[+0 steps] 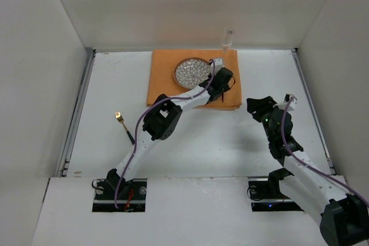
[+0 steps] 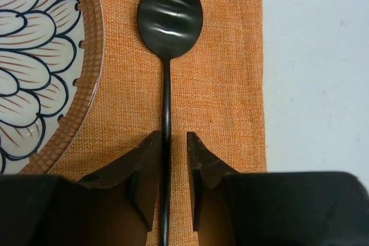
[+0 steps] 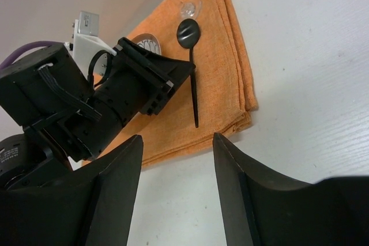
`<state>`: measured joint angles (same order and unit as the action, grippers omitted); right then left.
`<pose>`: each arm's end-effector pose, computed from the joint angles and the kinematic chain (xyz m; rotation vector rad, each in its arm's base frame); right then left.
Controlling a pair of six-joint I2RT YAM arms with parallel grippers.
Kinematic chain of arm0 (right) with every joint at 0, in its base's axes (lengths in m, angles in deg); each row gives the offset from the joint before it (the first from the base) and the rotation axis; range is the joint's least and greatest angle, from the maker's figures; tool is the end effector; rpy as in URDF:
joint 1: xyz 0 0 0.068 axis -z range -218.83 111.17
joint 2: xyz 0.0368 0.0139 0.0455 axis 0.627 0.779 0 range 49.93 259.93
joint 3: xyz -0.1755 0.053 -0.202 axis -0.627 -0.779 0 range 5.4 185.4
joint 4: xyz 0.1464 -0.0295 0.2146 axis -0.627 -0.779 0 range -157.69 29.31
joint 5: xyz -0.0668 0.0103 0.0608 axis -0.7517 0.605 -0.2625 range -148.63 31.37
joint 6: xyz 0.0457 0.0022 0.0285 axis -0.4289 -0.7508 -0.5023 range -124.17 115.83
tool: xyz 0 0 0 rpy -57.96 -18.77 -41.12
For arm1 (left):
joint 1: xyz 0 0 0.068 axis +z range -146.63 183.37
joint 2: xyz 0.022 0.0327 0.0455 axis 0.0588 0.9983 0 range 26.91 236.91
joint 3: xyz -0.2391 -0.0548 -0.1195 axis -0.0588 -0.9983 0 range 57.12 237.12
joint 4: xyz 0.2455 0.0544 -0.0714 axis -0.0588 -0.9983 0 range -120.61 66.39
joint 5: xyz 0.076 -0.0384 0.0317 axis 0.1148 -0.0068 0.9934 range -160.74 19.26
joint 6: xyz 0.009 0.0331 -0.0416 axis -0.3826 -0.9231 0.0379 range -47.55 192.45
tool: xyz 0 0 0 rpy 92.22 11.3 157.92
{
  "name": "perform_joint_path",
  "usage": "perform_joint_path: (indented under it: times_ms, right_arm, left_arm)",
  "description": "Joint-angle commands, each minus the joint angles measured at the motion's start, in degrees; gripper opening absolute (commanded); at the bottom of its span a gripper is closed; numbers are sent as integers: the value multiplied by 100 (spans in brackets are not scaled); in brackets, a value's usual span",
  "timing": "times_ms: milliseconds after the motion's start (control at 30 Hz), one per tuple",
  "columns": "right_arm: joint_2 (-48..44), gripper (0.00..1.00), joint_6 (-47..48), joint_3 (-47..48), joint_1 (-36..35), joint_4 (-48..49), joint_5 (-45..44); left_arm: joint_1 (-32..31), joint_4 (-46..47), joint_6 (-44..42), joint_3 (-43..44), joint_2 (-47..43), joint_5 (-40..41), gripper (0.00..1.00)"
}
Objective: Set the dinner table for one person
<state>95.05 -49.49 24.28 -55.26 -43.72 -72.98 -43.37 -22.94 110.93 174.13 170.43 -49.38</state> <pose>0.1819 0.0445 0.2286 0.6187 1.6501 0.5749 0.4033 -0.4097 0.1681 -0.0926 2.0340 -0.5774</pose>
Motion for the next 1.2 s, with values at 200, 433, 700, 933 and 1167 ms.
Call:
perform_joint_path:
  times_ms: [200, 433, 700, 933, 1167]
  right_arm:
    - [-240, 58, -38, -42, 65, 175, -6]
    - [-294, 58, -56, -33, 48, 192, 11]
    - [462, 58, -73, 108, -146, 465, 274]
    - [778, 58, -56, 187, -295, 588, 389]
    - [867, 58, 14, 231, -392, 623, 416]
  left_arm:
    - [-155, 652, -454, -1133, -1587, 123, 32]
    - [-60, 1445, -983, -4190, -4759, 367, 40]
    - [1126, -1160, -290, -7295, -8407, 1624, 52]
    - [2542, -2765, 476, -8571, -9316, 1020, 49]
    - [3149, -1905, 591, -9152, -8632, 562, 44]
